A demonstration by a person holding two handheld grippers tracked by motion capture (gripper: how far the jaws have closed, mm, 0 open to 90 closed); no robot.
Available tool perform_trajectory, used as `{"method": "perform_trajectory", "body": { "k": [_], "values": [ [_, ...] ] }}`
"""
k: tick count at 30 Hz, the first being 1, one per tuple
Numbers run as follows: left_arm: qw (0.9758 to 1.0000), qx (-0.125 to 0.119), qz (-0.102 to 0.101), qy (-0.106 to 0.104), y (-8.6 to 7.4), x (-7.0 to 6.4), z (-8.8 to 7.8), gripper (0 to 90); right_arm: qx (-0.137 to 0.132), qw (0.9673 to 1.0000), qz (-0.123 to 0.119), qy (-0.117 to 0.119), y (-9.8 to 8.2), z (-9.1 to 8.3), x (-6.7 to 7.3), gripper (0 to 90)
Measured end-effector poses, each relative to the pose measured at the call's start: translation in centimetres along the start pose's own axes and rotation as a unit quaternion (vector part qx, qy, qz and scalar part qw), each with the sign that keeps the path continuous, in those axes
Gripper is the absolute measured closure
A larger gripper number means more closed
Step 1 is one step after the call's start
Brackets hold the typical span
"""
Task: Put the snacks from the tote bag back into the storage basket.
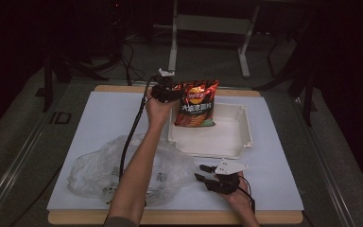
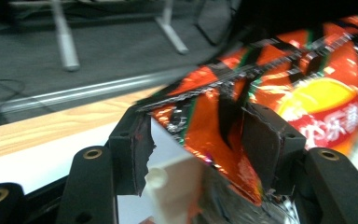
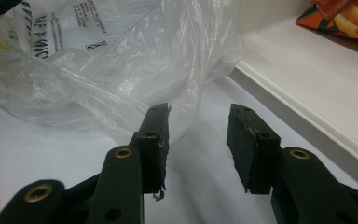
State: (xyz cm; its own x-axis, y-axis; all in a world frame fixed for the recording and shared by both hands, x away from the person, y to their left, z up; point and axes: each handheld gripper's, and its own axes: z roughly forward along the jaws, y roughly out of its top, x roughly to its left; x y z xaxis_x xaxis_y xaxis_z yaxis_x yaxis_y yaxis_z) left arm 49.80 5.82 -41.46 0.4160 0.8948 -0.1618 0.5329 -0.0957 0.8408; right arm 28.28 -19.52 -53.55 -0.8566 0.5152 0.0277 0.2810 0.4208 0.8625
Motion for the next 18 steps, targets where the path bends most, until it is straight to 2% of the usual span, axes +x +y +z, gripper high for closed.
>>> {"method": "perform_trajectory", "body": {
  "k": [4,8,11,14,15,16,18],
  "values": [
    [0.9999,0.0,0.014,0.005,-0.1,-0.3,0.0,42.1,0.0,1.0,0.0,0.0,0.0,0.0,0.0,58.6],
    [0.9996,-0.013,0.018,-0.018,0.0,-0.7,-0.3,42.1,0.0,1.0,-0.001,0.0,0.0,0.0,0.0,58.7],
    [0.9991,-0.023,0.026,-0.025,0.0,-1.1,-0.7,40.1,0.001,1.0,-0.003,-0.001,0.0,0.0,0.0,58.6],
    [0.9984,-0.041,0.021,-0.032,-0.1,-1.0,-1.2,39.0,0.001,1.0,-0.003,-0.001,0.0,0.1,0.0,58.7],
    [0.9984,-0.041,0.021,-0.032,-0.1,-1.0,-1.2,38.4,0.001,1.0,-0.003,-0.001,0.0,0.1,0.0,58.7],
    [0.9984,-0.036,0.03,-0.032,-0.2,-1.0,-1.3,38.4,0.0,1.0,-0.003,0.0,0.0,0.1,0.0,58.6],
    [0.9988,-0.021,0.04,-0.02,-0.4,-0.9,-1.0,37.1,0.001,1.0,-0.004,-0.001,0.0,0.1,0.0,58.6]
  ]
}}
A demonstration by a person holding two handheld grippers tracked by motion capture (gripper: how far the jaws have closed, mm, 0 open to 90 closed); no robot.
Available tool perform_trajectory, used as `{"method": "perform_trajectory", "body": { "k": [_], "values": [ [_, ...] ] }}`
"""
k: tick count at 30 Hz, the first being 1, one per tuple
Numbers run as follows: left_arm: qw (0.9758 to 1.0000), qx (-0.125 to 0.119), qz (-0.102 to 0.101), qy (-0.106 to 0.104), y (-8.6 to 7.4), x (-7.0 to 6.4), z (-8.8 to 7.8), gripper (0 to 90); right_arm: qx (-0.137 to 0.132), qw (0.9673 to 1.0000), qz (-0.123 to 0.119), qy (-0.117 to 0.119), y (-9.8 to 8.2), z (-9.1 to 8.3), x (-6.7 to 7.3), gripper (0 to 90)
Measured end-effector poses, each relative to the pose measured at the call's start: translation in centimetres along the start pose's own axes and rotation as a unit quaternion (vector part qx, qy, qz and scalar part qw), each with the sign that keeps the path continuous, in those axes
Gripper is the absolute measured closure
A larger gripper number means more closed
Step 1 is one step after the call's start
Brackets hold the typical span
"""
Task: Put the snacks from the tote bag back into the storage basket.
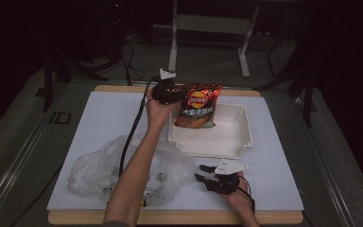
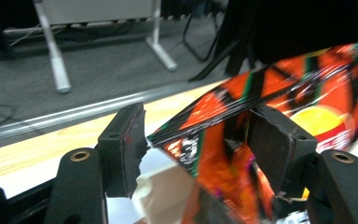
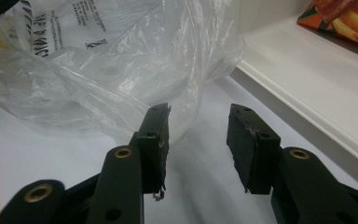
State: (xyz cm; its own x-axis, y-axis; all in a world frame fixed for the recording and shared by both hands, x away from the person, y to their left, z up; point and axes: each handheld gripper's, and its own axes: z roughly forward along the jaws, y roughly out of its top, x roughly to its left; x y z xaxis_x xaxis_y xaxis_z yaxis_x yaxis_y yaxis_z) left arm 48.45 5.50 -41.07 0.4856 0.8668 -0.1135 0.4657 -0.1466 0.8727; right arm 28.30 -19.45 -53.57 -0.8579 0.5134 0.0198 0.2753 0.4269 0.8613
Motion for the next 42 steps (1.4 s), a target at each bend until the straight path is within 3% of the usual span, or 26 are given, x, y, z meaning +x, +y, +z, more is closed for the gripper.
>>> {"method": "perform_trajectory", "body": {
  "k": [5,7,15,21,25,30,32,34,36,38,42],
  "values": [
    [0.9996,0.029,-0.005,0.006,-0.7,-0.2,1.1,35.1,0.0,1.0,0.001,0.0,0.0,0.0,0.0,58.6],
    [0.9995,0.031,0.002,0.007,-0.9,-0.7,1.6,33.8,0.0,1.0,0.001,0.001,0.0,0.0,0.0,58.5],
    [0.9989,0.046,-0.004,0.008,-1.5,-2.5,2.7,25.3,0.001,1.0,0.002,0.001,0.0,0.0,0.0,58.5],
    [0.9983,0.057,-0.006,0.006,-2.4,-2.8,3.3,17.1,0.003,1.0,0.0,0.0,0.0,0.1,0.0,58.4],
    [0.9978,0.056,-0.008,0.034,-2.2,-2.8,3.6,16.3,0.003,1.0,0.0,0.0,0.0,0.1,0.0,58.4],
    [0.9962,0.054,0.015,0.066,-1.6,-3.6,4.0,17.0,0.002,1.0,0.001,0.001,0.0,0.0,0.0,58.3],
    [0.9964,0.051,0.015,0.066,-1.5,-3.6,4.0,18.1,0.002,1.0,0.002,0.001,0.0,0.0,0.0,58.3],
    [0.9967,0.048,-0.011,0.064,-1.3,-3.2,3.9,18.8,0.002,1.0,0.001,0.0,0.0,0.0,0.0,58.3],
    [0.9965,0.047,-0.021,0.066,-1.3,-2.9,3.8,19.4,0.001,1.0,0.0,0.0,0.0,0.0,0.0,58.2],
    [0.9967,0.046,-0.019,0.064,-1.2,-2.8,3.8,20.1,0.001,1.0,0.0,0.0,0.0,0.0,0.0,58.2],
    [0.998,0.05,0.002,0.038,-1.4,-3.0,3.5,23.4,0.002,1.0,0.001,0.001,0.0,0.0,0.0,58.2]
  ]
}}
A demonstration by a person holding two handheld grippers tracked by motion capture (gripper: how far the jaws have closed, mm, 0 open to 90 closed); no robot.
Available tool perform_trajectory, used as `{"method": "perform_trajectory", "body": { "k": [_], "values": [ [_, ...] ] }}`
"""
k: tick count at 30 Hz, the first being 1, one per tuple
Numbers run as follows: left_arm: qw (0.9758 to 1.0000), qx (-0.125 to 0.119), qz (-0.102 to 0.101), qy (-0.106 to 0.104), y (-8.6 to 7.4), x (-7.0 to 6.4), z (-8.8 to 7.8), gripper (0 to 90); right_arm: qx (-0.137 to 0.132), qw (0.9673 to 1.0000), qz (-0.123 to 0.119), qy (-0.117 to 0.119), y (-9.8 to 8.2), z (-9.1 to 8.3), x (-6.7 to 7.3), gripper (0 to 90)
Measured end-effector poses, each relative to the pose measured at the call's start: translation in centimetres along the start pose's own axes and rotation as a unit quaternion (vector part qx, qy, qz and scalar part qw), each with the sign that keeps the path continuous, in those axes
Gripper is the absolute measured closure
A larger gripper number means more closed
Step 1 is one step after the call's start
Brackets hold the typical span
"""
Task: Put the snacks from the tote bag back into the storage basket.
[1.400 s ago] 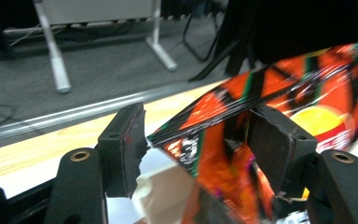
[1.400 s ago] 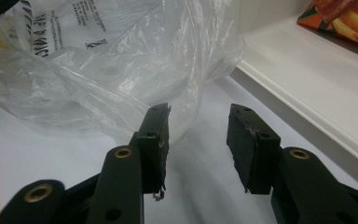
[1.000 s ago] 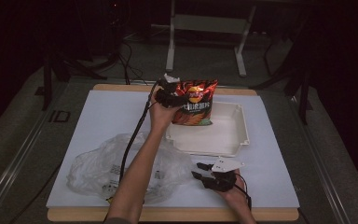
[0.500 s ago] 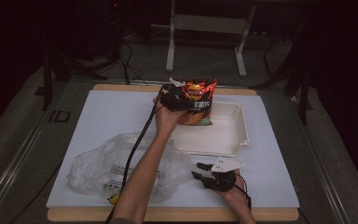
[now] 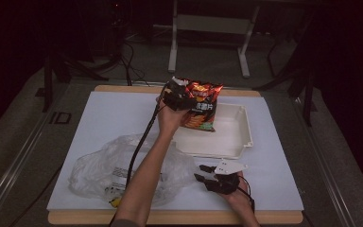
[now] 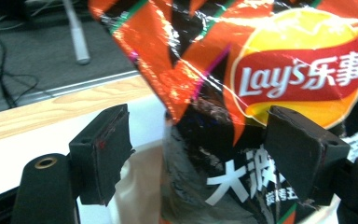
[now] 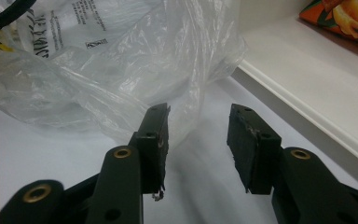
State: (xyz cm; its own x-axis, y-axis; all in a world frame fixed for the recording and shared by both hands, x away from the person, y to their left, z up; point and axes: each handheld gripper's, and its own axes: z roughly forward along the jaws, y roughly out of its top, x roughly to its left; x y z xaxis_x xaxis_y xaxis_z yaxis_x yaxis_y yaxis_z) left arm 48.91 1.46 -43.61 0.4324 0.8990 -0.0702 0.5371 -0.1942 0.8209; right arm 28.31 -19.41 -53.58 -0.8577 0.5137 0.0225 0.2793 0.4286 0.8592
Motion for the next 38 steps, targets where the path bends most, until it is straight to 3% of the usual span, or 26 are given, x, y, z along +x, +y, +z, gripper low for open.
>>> {"method": "perform_trajectory", "body": {
  "k": [3,13,17,19,28,38],
  "values": [
    [0.9999,-0.006,0.0,-0.014,-0.2,0.2,-0.3,24.2,0.001,1.0,0.0,0.0,0.0,0.0,0.0,58.1],
    [0.9991,-0.027,-0.014,-0.03,0.1,1.9,-2.6,26.2,0.003,1.0,-0.001,-0.001,0.0,0.1,0.0,58.1],
    [0.9992,-0.02,-0.003,-0.036,0.1,2.4,-3.5,29.8,0.004,1.0,-0.002,-0.001,0.0,0.1,0.0,58.0],
    [0.9986,-0.014,0.001,-0.051,0.0,2.8,-3.9,34.5,0.005,1.0,-0.003,-0.001,0.0,0.1,0.0,58.0],
    [0.9986,0.002,0.0,-0.054,-0.4,4.6,-5.3,38.8,0.007,1.0,-0.003,0.0,0.1,0.2,0.1,57.9],
    [0.9987,0.017,0.0,-0.048,-0.3,5.7,-6.8,38.8,0.007,1.0,-0.004,0.0,0.1,0.2,0.0,57.8]
  ]
}}
